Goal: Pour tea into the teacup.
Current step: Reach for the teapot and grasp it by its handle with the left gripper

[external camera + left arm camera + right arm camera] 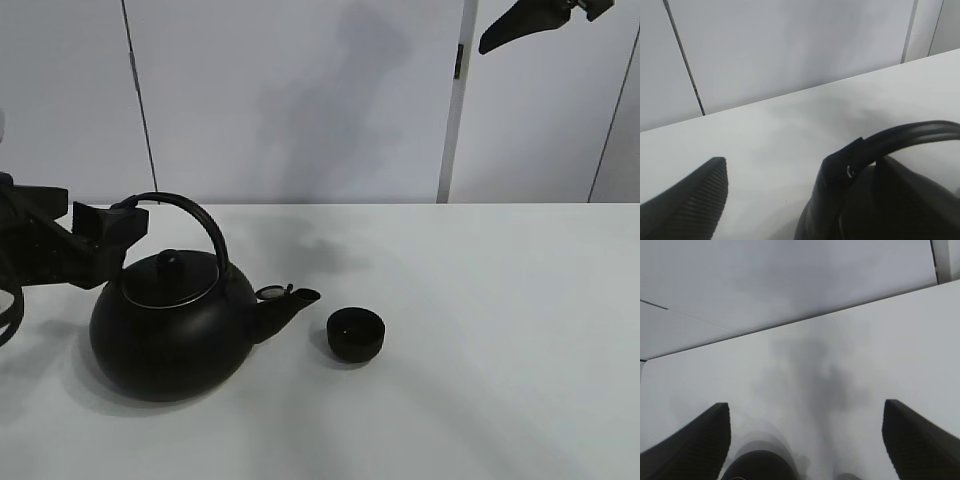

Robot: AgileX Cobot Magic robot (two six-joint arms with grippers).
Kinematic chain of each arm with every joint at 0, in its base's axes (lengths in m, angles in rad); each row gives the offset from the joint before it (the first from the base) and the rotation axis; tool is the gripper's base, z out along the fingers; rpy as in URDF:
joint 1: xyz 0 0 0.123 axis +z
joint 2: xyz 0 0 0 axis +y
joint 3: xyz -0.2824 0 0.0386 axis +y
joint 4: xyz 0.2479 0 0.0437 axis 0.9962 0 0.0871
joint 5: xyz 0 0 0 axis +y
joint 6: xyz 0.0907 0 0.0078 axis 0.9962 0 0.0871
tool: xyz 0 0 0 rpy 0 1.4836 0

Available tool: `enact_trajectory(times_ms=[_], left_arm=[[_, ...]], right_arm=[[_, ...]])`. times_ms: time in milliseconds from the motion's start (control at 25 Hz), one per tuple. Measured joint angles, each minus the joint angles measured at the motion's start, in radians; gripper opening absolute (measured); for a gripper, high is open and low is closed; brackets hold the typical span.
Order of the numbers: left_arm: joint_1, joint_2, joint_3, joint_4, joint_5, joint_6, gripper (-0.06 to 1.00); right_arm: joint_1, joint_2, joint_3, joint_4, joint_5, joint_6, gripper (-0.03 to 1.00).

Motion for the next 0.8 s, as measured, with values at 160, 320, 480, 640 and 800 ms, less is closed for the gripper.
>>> enact_trajectory(times_ms=[160,320,480,640,800], left_arm=[[0.026,0.0,-0.011,0.048,0.015,0.0,0.57],[0.026,0.021,-0.015,0.056,0.024,0.0,0.57],[0.026,0.056,-0.018,0.057,0.02,-0.016,0.57],[0.026,0.084,-0.043,0.059,0.016,-0.027,0.57],[0.032,0.097,-0.072,0.061,0.015,-0.031,0.57]], right_arm=[[0.0,0.0,0.0,0.0,0.0,0.0,0.57],[0.0,0.0,0.0,0.0,0.0,0.0,0.57],[0.0,0.0,0.0,0.0,0.0,0.0,0.57],[0.0,0.0,0.0,0.0,0.0,0.0,0.57],[0.0,0.0,0.0,0.0,0.0,0.0,0.57]])
